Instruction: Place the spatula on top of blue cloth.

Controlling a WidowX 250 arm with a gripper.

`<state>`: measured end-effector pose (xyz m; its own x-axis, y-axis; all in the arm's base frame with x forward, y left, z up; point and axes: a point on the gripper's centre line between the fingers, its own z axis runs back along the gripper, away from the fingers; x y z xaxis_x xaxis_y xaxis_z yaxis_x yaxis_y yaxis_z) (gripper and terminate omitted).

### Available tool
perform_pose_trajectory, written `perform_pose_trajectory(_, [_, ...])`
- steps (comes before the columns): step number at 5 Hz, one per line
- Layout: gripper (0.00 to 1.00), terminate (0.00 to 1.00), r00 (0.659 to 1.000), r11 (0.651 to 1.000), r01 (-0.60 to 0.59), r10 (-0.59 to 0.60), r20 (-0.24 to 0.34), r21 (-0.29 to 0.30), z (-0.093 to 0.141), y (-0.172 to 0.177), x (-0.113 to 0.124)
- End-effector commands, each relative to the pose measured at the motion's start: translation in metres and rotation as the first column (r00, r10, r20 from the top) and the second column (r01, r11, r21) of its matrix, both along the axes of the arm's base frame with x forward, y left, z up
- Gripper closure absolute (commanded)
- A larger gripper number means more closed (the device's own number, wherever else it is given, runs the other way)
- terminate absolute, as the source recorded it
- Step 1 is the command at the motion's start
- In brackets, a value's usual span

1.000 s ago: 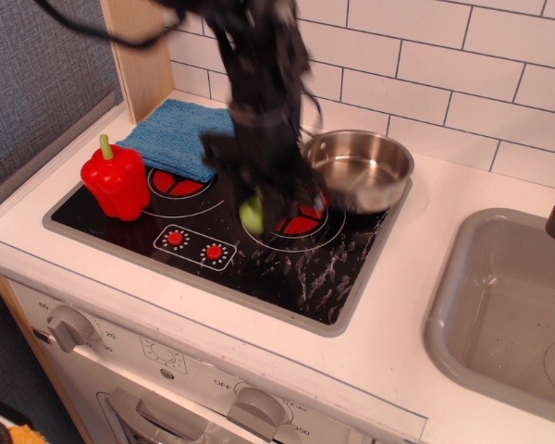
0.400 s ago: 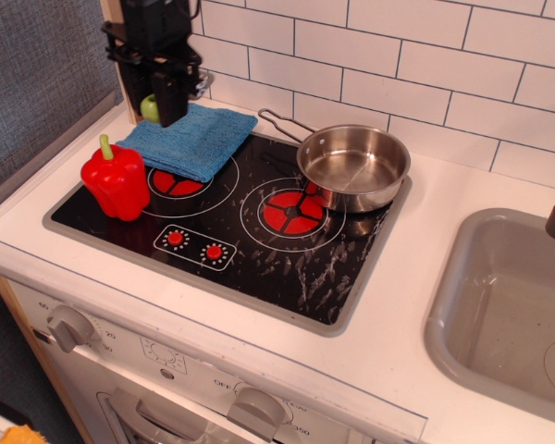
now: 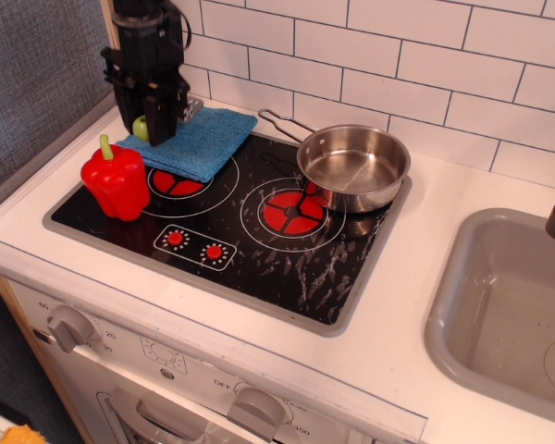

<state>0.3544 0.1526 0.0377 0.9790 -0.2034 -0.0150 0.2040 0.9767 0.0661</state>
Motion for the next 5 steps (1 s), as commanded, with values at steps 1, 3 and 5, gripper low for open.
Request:
perform_pose_trajectory(1, [1.0, 0.0, 0.996, 0.999, 0.027, -0.03, 0.08, 0.033, 0.006, 0.012, 0.027])
perform_pose_trajectory(3, [0.0, 0.0, 0.987, 1.0, -0.008, 0.005, 0.158, 0.018, 0.044, 0.001, 0.03])
perform_pose_trajectory(5, [0.0, 0.0, 0.973, 1.0, -0.016, 0.014, 0.231, 0.005, 0.103, -0.022, 0.017])
